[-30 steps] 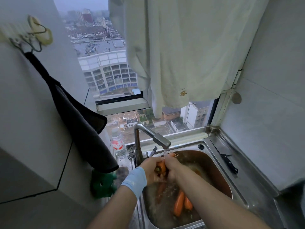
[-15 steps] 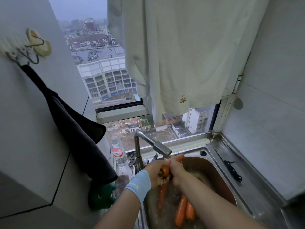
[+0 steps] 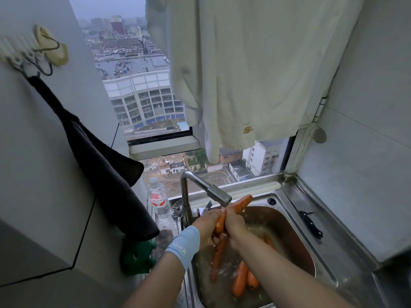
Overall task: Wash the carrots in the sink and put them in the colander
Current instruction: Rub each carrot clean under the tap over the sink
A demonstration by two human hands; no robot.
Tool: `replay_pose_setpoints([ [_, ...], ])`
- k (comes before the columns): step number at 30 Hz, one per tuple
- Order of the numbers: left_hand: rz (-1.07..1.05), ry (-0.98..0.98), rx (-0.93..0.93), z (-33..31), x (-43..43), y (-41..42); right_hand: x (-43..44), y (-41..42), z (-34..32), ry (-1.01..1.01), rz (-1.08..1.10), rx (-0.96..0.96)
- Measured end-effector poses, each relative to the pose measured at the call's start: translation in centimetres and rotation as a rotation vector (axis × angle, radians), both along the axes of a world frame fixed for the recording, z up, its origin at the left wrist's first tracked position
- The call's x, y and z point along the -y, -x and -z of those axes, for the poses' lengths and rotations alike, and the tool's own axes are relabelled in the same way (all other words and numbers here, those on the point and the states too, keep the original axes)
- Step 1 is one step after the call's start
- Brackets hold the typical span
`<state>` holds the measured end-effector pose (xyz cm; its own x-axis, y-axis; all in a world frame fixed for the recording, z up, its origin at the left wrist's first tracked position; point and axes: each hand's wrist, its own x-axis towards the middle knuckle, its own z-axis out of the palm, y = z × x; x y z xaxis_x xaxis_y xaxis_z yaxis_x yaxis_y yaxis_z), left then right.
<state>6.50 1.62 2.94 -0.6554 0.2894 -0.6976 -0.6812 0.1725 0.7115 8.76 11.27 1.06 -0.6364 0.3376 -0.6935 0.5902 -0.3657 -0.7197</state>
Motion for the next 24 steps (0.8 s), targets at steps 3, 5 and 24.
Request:
replay_pose_setpoints([
  [3, 0.154, 0.15, -0.168, 1.3, 0.4, 0.2, 0.4, 0.7, -0.1, 0.017, 0.097, -0.085],
  [5, 0.145, 0.221, -0.204, 1.2, 0.3, 0.1, 0.4, 0.6, 0.2, 0.104, 0.153, -0.153],
  [24, 0.28, 0.485, -0.478, -0.6, 0.7, -0.2, 0.6, -1.3, -1.2, 0.23, 0.071, -0.109],
])
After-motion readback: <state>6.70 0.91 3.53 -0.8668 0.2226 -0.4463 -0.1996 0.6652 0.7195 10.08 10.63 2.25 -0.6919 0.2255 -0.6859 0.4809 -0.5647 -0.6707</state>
